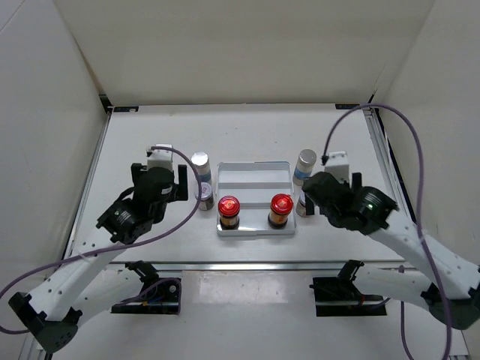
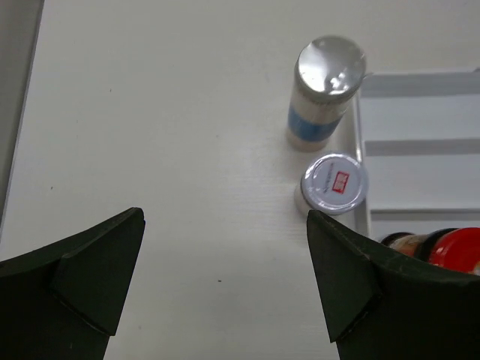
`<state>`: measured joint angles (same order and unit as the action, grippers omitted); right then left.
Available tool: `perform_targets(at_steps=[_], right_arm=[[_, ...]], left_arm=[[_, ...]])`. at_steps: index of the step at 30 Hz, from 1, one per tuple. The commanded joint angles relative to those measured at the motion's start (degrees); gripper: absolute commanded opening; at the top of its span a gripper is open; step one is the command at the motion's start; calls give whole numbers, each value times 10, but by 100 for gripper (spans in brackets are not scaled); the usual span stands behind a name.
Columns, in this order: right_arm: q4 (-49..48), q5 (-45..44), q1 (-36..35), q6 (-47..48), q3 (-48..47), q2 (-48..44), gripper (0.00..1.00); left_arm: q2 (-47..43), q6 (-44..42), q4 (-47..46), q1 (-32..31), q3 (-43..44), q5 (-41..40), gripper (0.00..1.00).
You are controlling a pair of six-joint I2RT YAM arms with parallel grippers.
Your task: Organize the condiment bottles
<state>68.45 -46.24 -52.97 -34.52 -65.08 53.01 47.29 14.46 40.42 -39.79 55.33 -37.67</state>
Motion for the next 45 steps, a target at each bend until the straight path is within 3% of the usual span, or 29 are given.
perform_targets(at_steps=[1,8,10,17,29,38,39,45], right_arm=[[-50,30,24,21,-31,82,100],[-206,330,219,95,-13,147,100],[-226,371,261,108,0,158,100],[-252,429,311,120,12,226,100],[-266,377,311,95,36,299,100],[-271,366,311,95,57,300,71],[-264,360,311,95,57,294,63],[-224,332,311,106,29,277,34]], left_arm=[[10,15,20,25,-18,15,100],[74,15,20,54,-1,18,100],[74,15,20,54,-1,18,100],[62,15,20,54,-1,18,100],[62,15,20,54,-1,18,100],[73,15,20,54,-1,7,100],[67,15,20,54,-1,7,100],[61,15,20,54,-1,7,100]])
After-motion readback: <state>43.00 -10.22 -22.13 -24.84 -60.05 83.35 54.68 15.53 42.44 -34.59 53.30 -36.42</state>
